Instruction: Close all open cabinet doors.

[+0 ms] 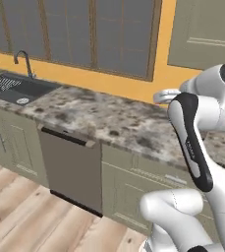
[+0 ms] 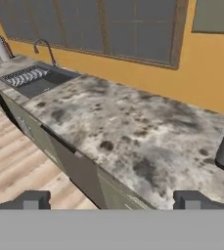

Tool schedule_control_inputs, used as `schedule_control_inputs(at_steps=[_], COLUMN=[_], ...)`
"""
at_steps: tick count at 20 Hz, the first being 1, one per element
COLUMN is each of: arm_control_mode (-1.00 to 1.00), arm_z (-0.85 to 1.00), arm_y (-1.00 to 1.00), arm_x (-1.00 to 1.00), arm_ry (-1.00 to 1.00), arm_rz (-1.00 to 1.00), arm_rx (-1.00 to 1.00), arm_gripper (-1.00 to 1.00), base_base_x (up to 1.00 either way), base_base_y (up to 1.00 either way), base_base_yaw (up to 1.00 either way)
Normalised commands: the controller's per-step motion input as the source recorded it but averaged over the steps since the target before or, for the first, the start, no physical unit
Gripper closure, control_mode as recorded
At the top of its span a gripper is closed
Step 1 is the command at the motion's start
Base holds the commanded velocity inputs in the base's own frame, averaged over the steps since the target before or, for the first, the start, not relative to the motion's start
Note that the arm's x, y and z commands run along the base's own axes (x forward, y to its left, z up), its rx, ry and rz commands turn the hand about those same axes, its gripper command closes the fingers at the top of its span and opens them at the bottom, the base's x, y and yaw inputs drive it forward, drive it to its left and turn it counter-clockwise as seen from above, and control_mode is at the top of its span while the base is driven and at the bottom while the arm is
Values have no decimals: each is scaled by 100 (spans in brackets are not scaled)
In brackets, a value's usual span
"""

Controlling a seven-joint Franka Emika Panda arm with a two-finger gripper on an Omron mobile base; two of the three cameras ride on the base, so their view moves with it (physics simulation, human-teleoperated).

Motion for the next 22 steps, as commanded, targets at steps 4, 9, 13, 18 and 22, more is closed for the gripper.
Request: schedule_control_inputs(at_steps=[4,9,13,18,22], arm_control_mode=[100,100,100,100,100], arm_z=[0,0,0,0,0], arm_y=[0,0,0,0,0], arm_x=[0,0,0,0,0], arm_ry=[0,0,0,0,0], arm_rz=[0,0,0,0,0], arm_rx=[0,0,0,0,0], arm_gripper=[-100,-100,-100,-100,-100], base_base_x=[2,37,48,52,59], base_base_y=[16,10,9,9,11], base_base_yaw=[78,53,46,43,37])
